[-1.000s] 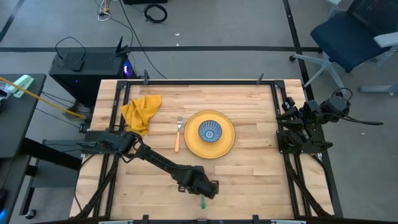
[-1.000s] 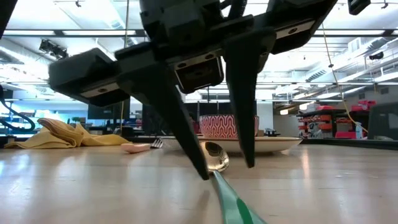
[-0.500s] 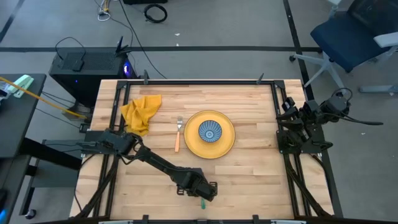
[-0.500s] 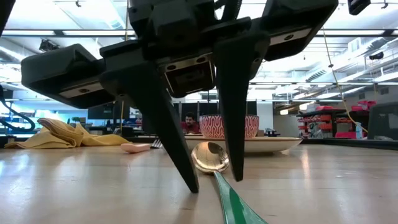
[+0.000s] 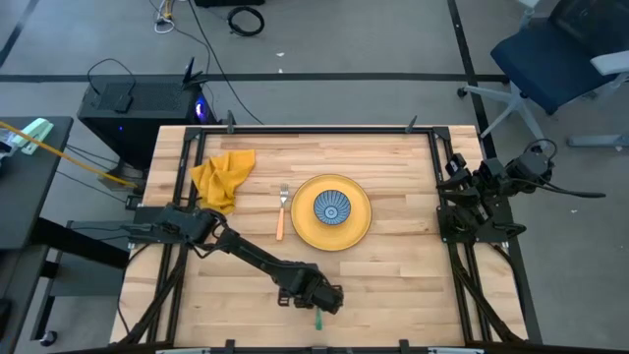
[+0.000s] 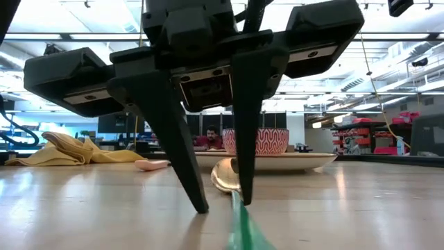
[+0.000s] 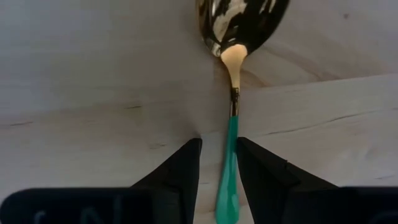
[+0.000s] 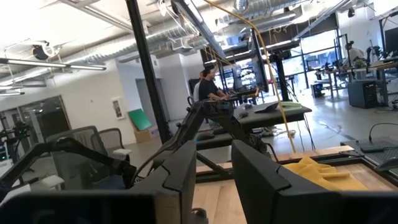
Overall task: Set table place
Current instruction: Put the green spoon into the blue bowl
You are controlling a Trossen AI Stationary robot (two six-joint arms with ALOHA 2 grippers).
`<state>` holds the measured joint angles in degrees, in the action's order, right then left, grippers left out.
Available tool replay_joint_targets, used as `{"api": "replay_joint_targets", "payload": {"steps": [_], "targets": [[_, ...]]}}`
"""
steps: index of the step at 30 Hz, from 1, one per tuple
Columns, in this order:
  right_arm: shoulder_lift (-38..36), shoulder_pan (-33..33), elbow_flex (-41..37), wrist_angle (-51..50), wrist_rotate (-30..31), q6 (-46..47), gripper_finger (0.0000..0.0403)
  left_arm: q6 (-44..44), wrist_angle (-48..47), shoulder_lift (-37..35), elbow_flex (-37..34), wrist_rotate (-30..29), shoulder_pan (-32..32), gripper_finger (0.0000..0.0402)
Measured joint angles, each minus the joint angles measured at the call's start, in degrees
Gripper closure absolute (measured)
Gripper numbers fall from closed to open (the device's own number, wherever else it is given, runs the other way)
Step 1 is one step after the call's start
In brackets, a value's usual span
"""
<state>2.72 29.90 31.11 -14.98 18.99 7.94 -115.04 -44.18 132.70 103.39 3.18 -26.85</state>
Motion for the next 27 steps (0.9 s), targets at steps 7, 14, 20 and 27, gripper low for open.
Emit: {"api": "replay_joint_targets", "payload": {"steps": [7,14,20,27], "targets": [[0.0,0.0,0.0,0.0,0.0,0.0,0.0293,-0.1,-2.9,0.0,0.0,0.0,0.0,0.0301],[0.0,0.0,0.0,0.0,0.0,0.0,0.0293,1.0,-3.7,0.1,-0.2,-0.5,0.0,0.0317],[0.0,0.0,0.0,0.0,0.0,0.0,0.0293,3.9,-3.6,0.1,-0.2,-0.6,0.0,0.0321],[0.0,0.0,0.0,0.0,0.0,0.0,0.0293,12.0,-3.9,0.1,-0.2,-0.3,0.7,0.0323]]}}
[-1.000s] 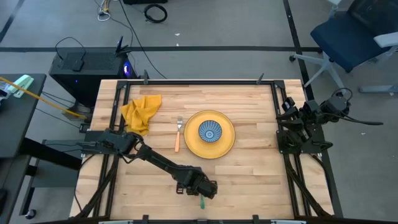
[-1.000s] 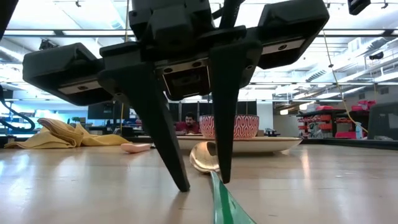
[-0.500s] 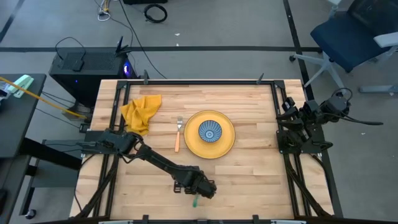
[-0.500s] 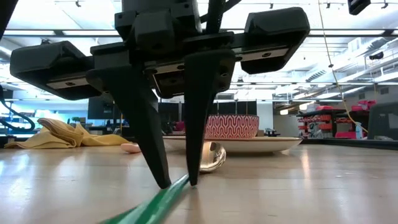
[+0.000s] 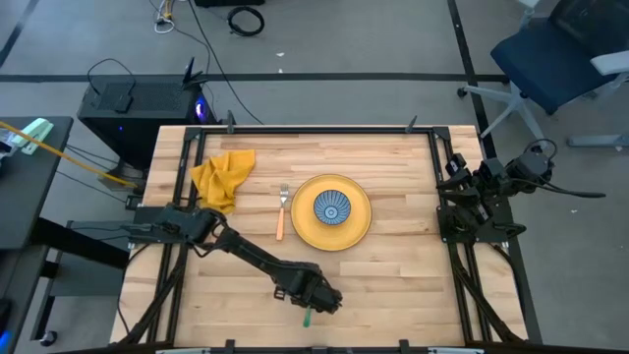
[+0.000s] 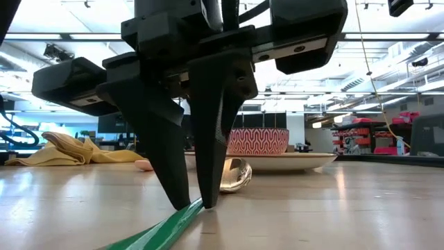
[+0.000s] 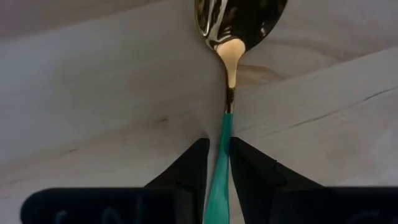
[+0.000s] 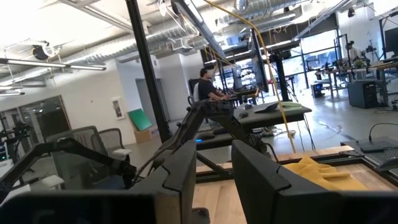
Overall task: Set table place
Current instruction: Put the green spoon into the blue bowl
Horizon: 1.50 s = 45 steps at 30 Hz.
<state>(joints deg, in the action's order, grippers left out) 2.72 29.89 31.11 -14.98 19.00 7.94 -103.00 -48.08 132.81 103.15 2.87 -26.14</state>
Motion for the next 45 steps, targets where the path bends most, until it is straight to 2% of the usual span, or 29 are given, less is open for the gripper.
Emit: {"api": "replay_joint_targets", "payload": {"steps": [19,27,38,45], "targets": [[0.0,0.0,0.0,0.0,0.0,0.0,0.0293,1.7,-1.3,0.0,0.0,1.1,1.1,0.0344],[0.0,0.0,0.0,0.0,0.0,0.0,0.0293,2.4,-1.3,0.0,0.0,1.0,1.1,0.0391],[0.0,0.0,0.0,0.0,0.0,0.0,0.0293,1.8,0.9,-0.6,-0.2,0.9,0.9,0.0393],[0.0,0.0,0.0,0.0,0.0,0.0,0.0293,1.6,1.7,-4.9,-0.3,0.0,0.4,0.0401]]}}
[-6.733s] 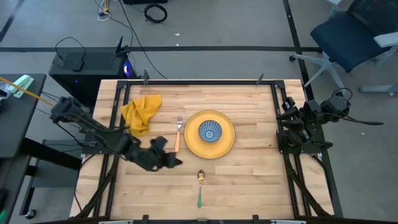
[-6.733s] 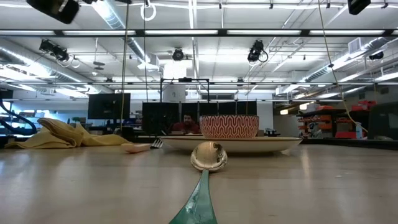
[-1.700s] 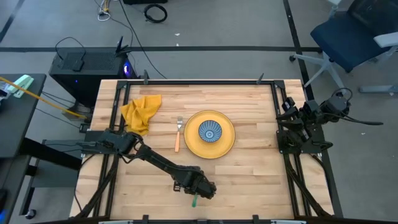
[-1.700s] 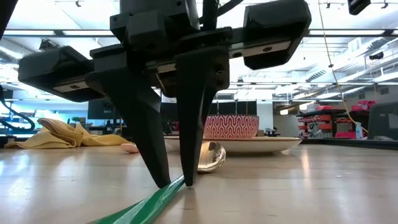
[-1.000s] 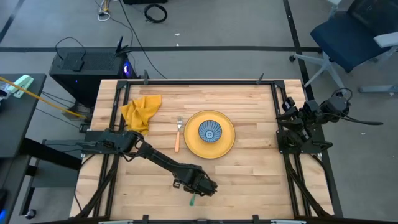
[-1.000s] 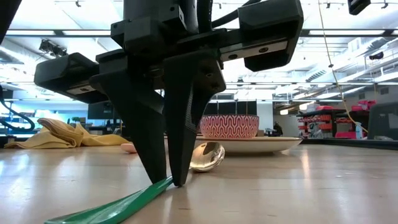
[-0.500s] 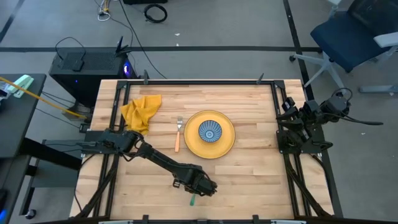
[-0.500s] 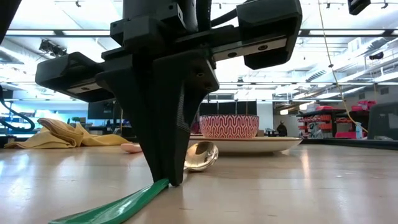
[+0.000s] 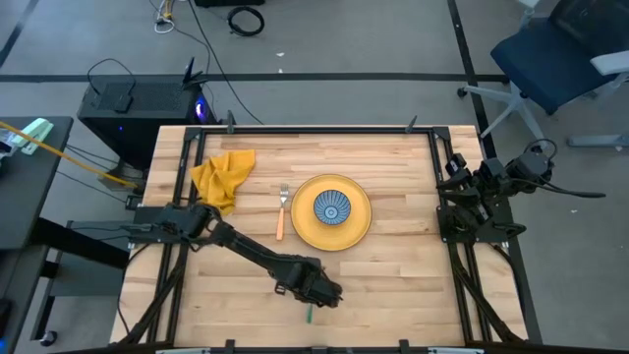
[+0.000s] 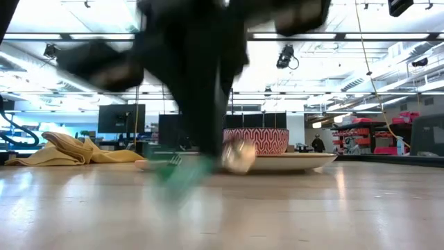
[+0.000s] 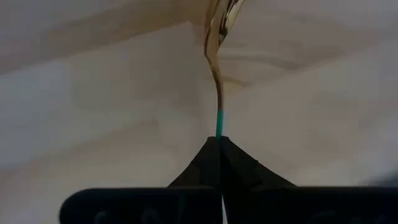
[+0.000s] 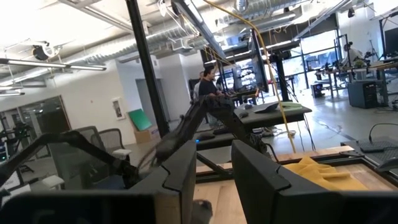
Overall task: Set table place
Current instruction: Put the green spoon into the blue bowl
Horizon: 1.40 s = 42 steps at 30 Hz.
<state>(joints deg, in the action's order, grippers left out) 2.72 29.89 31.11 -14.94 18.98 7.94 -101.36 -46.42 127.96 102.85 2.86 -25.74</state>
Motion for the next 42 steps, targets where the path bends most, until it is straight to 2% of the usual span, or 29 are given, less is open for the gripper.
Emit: {"api": "replay_joint_targets", "payload": {"steps": [4,7,10,15,16,19,22,29,33,42], "targets": [[0.0,0.0,0.0,0.0,0.0,0.0,0.0293,0.1,-0.5,-3.8,2.4,0.6,-0.1,0.0401],[0.0,0.0,0.0,0.0,0.0,0.0,0.0293,2.7,-3.4,-5.9,7.4,0.9,0.2,0.0401],[0.0,0.0,0.0,-0.1,0.0,0.0,0.0293,6.3,-10.1,-7.3,15.0,0.3,1.6,0.0401],[0.0,0.0,0.0,0.0,0.0,0.0,0.0293,10.6,-25.7,-7.6,31.1,-4.5,6.2,0.0401],[0.0,0.0,0.0,-0.1,0.0,0.0,0.0293,11.3,-26.7,-8.1,32.3,-5.3,7.4,0.0402],[0.0,0.0,0.0,-0.1,0.0,0.0,0.0293,12.0,-25.8,-12.6,28.5,-5.4,12.1,0.0402],[0.3,0.0,0.0,-0.2,0.0,0.0,0.0293,12.1,-27.5,-14.7,27.9,-3.5,17.0,0.0401],[1.0,0.0,0.0,-0.4,0.0,0.0,0.0293,16.5,-21.5,-15.4,27.5,6.1,26.3,0.0401],[1.1,0.0,0.0,-0.4,0.0,0.0,0.0293,19.5,-20.8,-14.5,24.3,10.7,29.3,0.0401],[1.3,0.0,0.0,-0.4,0.0,0.0,0.0293,24.5,-15.6,-14.2,13.3,14.2,29.9,0.0401]]}}
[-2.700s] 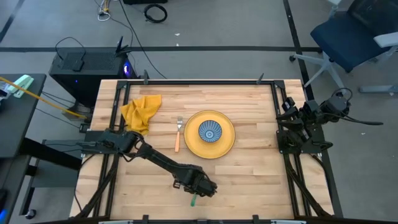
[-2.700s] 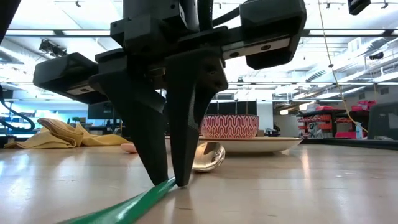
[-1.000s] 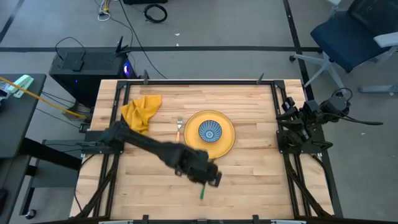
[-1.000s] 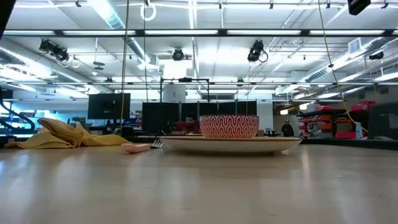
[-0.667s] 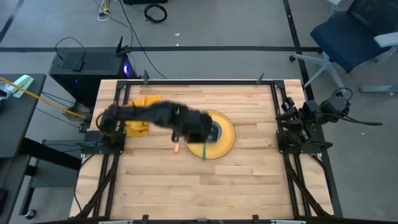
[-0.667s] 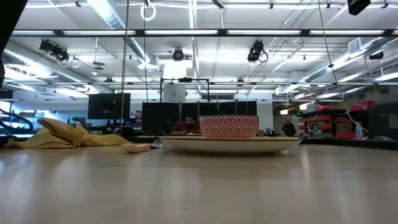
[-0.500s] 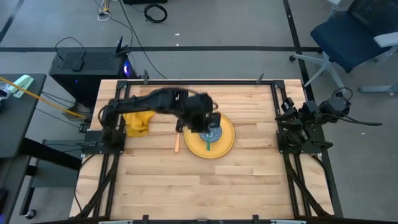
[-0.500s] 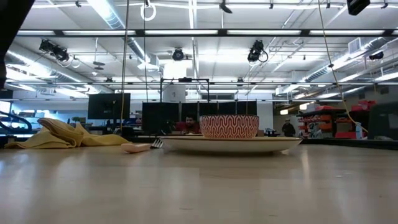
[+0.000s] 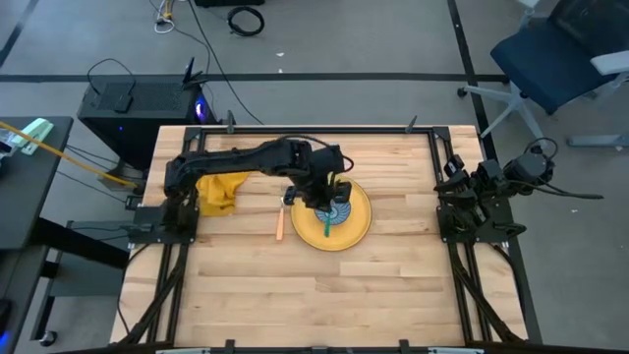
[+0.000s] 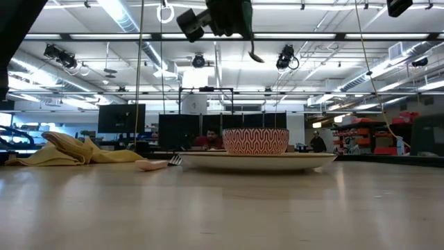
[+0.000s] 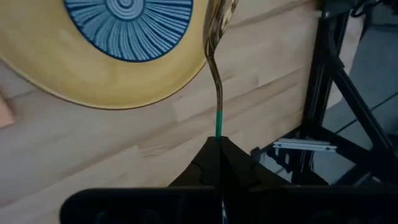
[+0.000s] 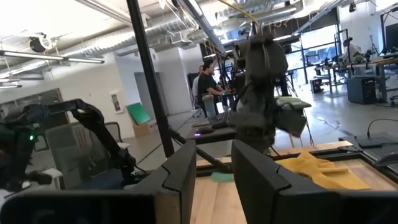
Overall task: Set table place
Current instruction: Put the green spoon into the blue bowl
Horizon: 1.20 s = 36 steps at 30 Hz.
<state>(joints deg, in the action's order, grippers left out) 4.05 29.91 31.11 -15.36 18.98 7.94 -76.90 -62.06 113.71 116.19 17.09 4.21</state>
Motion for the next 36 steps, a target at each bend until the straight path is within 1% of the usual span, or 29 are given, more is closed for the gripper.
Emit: {"api": "replay_joint_targets", "payload": {"steps": [4,8,12,15,20,25,28,32,36], "targets": [[0.0,0.0,0.0,0.1,0.0,0.0,0.0293,0.8,8.0,0.0,-5.1,0.9,-0.4,0.0401],[0.0,0.0,0.0,0.1,0.0,0.0,0.0293,0.9,12.8,0.0,-9.0,-0.6,-0.6,0.0401],[0.0,0.0,0.0,0.0,0.0,0.0,0.0293,2.8,13.6,0.0,-10.9,-0.8,-0.6,0.0401],[0.0,0.0,0.0,0.0,0.0,0.0,0.0293,6.0,12.4,-0.5,-12.0,-0.7,-0.4,0.0401],[0.0,0.0,0.0,0.1,0.0,0.0,0.0293,10.8,11.1,-3.3,-15.4,-0.5,2.3,0.0401],[0.0,0.0,0.0,-0.1,0.0,0.0,0.0293,17.9,12.2,-7.3,-21.0,1.4,6.6,0.0401],[0.0,0.0,0.0,0.0,0.0,0.0,0.0293,21.4,14.5,-10.9,-26.0,3.3,9.0,0.0401],[0.0,0.0,0.0,0.1,0.0,0.0,0.0293,22.6,26.1,-15.4,-35.9,8.5,10.7,0.0401],[0.0,0.0,0.0,0.0,0.0,0.0,0.0293,18.3,42.8,-17.9,-46.3,14.2,10.8,0.0401]]}}
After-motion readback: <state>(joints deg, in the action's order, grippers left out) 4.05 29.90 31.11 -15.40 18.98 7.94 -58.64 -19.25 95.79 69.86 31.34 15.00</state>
